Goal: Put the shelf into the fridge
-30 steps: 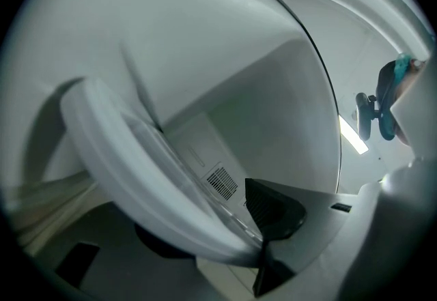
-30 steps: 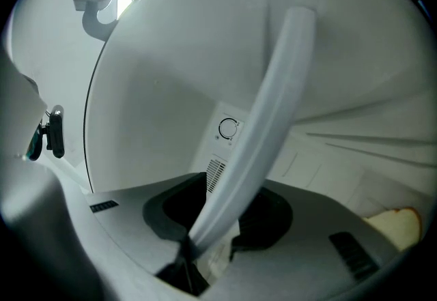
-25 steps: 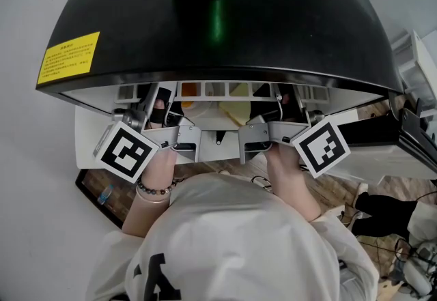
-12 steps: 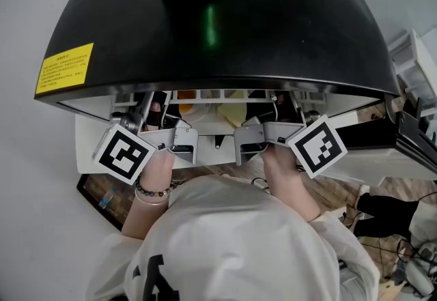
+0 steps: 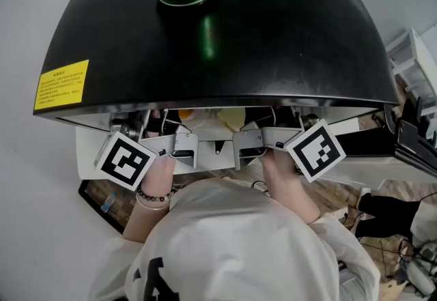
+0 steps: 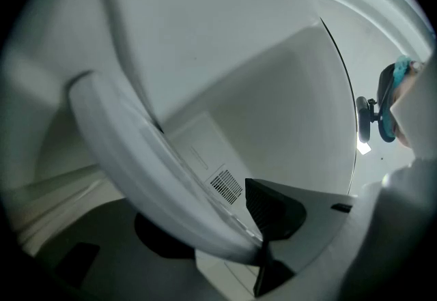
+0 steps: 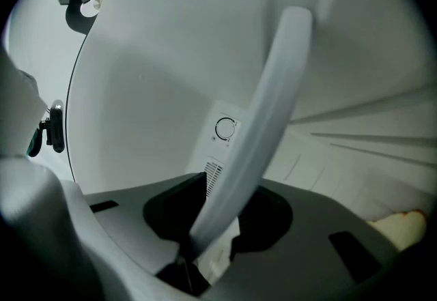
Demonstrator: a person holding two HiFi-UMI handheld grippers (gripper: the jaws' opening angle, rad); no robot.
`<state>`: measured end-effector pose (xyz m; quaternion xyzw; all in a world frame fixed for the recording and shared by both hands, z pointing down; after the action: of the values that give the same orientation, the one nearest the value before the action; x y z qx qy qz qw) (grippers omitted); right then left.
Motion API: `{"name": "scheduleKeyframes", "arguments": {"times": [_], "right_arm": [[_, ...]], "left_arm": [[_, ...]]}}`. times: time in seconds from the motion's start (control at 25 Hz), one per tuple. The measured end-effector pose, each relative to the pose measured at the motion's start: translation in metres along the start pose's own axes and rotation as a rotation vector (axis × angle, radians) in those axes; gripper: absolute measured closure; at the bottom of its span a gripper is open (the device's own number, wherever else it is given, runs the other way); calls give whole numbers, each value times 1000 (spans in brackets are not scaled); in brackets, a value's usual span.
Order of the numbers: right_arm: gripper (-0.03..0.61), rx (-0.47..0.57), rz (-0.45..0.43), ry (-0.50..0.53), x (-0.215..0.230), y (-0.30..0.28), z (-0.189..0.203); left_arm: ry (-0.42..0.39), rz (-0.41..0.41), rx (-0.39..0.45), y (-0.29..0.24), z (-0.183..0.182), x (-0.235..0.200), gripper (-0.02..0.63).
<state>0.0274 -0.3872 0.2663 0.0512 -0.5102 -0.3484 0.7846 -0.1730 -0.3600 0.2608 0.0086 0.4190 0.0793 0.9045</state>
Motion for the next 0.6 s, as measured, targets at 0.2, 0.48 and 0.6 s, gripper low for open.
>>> {"name": "scheduleKeyframes", "arguments": {"times": [0.2,0.48,0.6], "right_arm": [[460,0,4,1,1,-2,-1],[460,7,6,3,2,-2,-1],[460,7,2,3,3,-5,-1]], "left_arm": [[13,6,5,-2,0,1,402],[15,3,9,-3,0,0,400],[18,-1,21,-5,-1,-1,400]]}}
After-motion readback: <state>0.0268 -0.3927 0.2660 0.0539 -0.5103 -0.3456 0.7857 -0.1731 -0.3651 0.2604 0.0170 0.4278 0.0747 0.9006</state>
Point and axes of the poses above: the fingertips, and each gripper's own axes: y backward along the fingers, x to its right, z out of its underside, the point moved 1 cm from there along y, backward along the fingers, and after that the axes turned 14 degrees about -z, right-handed, at the moved point
